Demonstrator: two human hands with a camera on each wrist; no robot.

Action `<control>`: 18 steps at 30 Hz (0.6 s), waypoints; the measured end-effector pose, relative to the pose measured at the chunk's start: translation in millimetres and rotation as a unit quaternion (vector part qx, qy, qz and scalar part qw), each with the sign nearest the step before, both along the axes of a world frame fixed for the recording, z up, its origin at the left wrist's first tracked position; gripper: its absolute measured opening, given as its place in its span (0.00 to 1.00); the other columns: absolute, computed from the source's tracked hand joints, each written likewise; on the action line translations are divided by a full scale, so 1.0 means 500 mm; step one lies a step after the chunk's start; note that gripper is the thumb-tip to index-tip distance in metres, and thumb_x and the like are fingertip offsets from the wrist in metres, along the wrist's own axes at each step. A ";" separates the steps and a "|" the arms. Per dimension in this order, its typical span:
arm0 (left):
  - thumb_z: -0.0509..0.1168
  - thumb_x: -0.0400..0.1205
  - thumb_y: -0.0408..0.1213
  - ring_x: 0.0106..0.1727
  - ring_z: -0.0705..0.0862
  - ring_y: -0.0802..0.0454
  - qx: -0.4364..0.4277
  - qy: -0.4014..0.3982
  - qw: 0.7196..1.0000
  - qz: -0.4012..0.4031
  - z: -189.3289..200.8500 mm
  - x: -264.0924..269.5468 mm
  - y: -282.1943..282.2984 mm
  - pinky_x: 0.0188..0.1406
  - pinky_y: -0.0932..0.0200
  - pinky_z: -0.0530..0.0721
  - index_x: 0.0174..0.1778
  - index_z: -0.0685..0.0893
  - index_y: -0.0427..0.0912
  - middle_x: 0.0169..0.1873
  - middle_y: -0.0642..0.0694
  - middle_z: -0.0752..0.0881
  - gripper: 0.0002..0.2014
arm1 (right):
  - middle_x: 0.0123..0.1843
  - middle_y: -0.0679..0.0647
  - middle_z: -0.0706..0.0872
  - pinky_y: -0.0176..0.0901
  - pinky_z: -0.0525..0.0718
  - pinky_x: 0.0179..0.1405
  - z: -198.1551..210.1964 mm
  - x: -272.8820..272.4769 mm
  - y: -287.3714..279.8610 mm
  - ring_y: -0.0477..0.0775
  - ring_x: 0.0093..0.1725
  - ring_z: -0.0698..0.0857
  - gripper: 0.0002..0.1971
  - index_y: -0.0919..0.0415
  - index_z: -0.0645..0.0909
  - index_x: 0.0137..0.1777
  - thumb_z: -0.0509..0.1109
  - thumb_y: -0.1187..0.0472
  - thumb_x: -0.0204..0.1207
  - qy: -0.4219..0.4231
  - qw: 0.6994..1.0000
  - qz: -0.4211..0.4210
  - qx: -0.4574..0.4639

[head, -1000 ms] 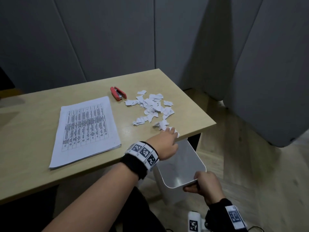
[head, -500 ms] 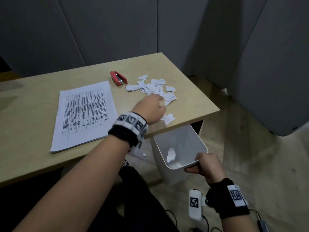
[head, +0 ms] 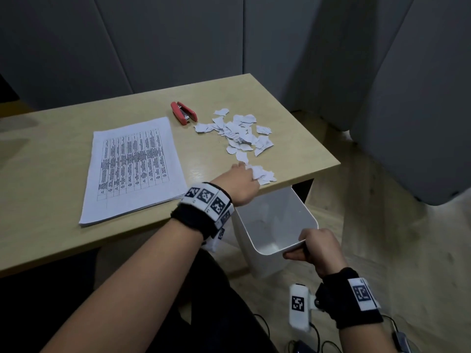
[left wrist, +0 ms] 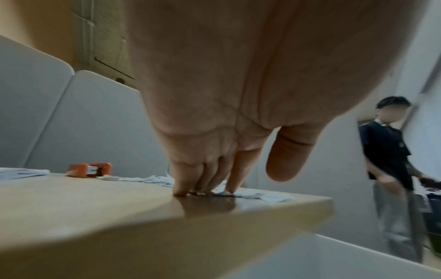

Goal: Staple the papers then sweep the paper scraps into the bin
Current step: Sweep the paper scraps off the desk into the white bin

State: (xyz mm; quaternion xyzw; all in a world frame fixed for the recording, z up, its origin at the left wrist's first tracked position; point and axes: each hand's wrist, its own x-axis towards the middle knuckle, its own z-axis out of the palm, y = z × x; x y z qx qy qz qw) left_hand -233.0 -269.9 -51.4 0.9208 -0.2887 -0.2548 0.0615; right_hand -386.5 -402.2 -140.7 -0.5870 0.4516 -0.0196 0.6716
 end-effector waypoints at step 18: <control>0.49 0.87 0.38 0.80 0.69 0.40 -0.061 -0.102 0.991 -0.058 0.073 0.069 -0.080 0.76 0.49 0.68 0.80 0.68 0.36 0.80 0.37 0.68 0.24 | 0.26 0.81 0.85 0.57 0.91 0.29 -0.001 -0.002 -0.021 0.75 0.24 0.89 0.13 0.85 0.75 0.53 0.56 0.78 0.72 -0.001 1.000 0.011 0.009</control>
